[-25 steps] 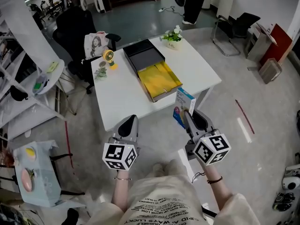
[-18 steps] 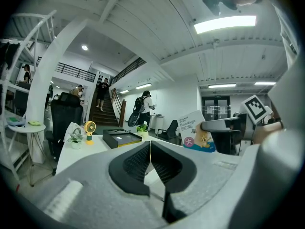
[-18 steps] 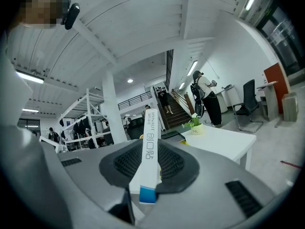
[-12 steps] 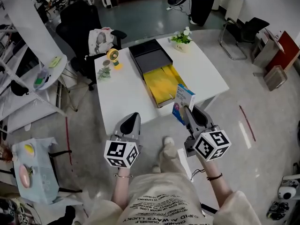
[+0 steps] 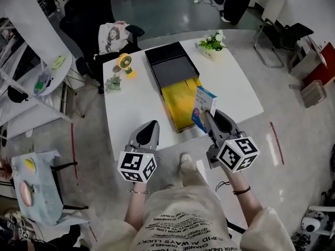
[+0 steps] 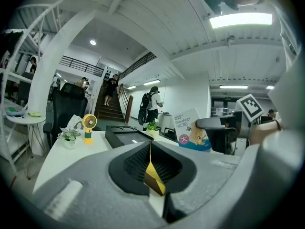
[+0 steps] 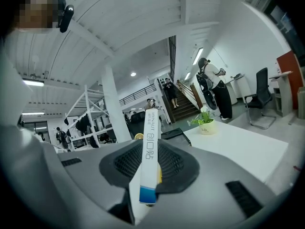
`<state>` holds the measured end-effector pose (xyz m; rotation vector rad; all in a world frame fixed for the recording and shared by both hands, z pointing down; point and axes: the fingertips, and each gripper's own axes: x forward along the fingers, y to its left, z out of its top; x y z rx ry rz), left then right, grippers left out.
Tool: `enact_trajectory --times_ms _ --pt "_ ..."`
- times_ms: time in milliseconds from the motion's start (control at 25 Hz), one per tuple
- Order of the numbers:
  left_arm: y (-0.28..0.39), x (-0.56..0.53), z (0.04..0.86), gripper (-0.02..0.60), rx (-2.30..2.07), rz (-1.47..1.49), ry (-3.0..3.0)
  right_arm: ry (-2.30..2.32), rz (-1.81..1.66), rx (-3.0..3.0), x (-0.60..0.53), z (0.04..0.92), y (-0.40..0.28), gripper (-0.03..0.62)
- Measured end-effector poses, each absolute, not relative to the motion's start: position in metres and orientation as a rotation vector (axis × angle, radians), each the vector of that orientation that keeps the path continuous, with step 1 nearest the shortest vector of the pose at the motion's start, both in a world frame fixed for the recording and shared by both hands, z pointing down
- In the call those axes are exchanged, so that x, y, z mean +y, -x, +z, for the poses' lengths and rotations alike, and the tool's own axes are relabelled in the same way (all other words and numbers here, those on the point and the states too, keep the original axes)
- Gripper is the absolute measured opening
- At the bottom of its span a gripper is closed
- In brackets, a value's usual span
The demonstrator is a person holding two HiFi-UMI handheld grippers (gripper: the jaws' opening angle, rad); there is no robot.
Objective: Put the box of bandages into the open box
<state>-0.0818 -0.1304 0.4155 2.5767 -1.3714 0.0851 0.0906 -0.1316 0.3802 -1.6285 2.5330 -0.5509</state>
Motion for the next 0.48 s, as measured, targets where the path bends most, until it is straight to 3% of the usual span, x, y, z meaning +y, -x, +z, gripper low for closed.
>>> enact_trajectory --times_ms 480 --pt "0.063 -0.200 0.450 0.023 -1.411 0.139 -2.429 1.464 -0.802 2.721 -0.216 0.419 -0.085 0.092"
